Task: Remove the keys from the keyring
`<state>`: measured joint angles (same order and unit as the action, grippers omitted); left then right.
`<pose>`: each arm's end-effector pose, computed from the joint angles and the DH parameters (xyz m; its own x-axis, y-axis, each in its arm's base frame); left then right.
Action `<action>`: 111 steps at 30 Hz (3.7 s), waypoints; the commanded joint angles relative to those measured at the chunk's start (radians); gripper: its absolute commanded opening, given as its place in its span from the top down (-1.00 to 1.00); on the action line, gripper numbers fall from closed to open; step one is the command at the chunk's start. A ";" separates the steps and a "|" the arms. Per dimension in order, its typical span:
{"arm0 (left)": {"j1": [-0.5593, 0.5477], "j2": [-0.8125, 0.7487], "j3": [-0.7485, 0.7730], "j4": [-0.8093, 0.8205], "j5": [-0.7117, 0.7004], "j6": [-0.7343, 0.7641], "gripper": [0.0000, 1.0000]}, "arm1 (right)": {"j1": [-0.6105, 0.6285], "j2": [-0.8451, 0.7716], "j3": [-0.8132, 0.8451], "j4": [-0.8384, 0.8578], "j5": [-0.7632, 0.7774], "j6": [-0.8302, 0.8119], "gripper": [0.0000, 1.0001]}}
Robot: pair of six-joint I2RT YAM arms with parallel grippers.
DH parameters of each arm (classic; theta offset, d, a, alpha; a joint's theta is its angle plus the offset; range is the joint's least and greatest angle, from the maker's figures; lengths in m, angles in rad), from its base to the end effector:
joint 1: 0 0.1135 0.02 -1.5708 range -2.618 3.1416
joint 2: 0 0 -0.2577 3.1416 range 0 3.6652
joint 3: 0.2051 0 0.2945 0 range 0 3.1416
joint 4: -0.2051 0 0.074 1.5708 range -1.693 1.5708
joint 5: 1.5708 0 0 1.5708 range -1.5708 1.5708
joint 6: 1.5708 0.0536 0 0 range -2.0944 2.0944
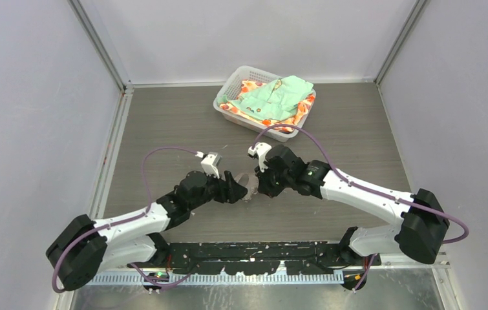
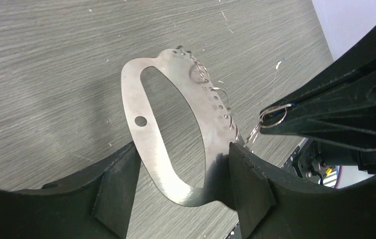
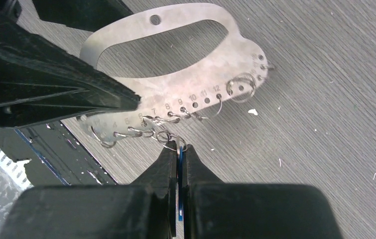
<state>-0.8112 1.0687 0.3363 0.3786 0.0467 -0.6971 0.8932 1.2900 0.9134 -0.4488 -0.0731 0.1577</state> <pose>0.1842 -0.1976 0.1470 -0.6673 -0.2286 -0.7088 0.4253 0.6643 -0.6146 0.2008 0.2558 0.2172 -0.5819 -0.4732 -0.6614 -0.7257 0.6693 0.1595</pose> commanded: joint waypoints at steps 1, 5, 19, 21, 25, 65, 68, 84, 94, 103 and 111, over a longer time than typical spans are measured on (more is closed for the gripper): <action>0.002 -0.066 -0.010 -0.159 0.000 0.038 -0.36 | -0.015 -0.032 0.032 0.029 0.039 0.000 0.99; 0.003 -0.105 -0.028 -0.186 -0.034 0.014 -0.45 | -0.014 -0.064 0.017 0.036 0.040 0.007 0.99; 0.003 -0.126 -0.046 0.052 0.031 0.239 -0.05 | -0.005 -0.089 0.030 -0.019 -0.003 0.002 0.98; 0.003 -0.101 -0.045 0.103 0.009 0.283 0.01 | 0.001 -0.089 0.032 -0.026 -0.007 -0.004 0.98; 0.002 -0.082 -0.046 0.201 -0.003 0.369 0.08 | 0.025 -0.088 0.038 -0.047 0.007 -0.033 0.98; -0.117 0.087 -0.162 0.727 0.219 0.636 0.37 | 0.198 -0.215 -0.073 0.103 0.137 -0.271 0.98; -0.130 0.091 -0.159 0.727 0.216 0.644 0.37 | 0.204 -0.215 -0.073 0.104 0.138 -0.271 0.98; -0.158 0.157 -0.146 0.771 0.206 0.665 0.76 | 0.217 -0.213 -0.066 0.066 0.146 -0.271 0.98; -0.163 0.027 -0.117 0.610 0.202 0.725 0.99 | 0.218 -0.188 -0.030 -0.036 0.185 -0.266 0.98; -0.200 -0.054 -0.031 0.231 0.241 0.868 0.99 | 0.245 -0.123 0.023 -0.072 0.394 -0.292 0.98; -0.227 -0.044 -0.059 0.227 0.127 0.889 0.99 | 0.261 -0.222 -0.008 -0.027 0.471 -0.327 0.98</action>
<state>-1.0218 1.0340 0.2775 0.6353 0.2226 0.1604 1.1629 1.1473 0.8932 -0.5186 0.2775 -0.1375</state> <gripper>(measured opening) 0.012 0.045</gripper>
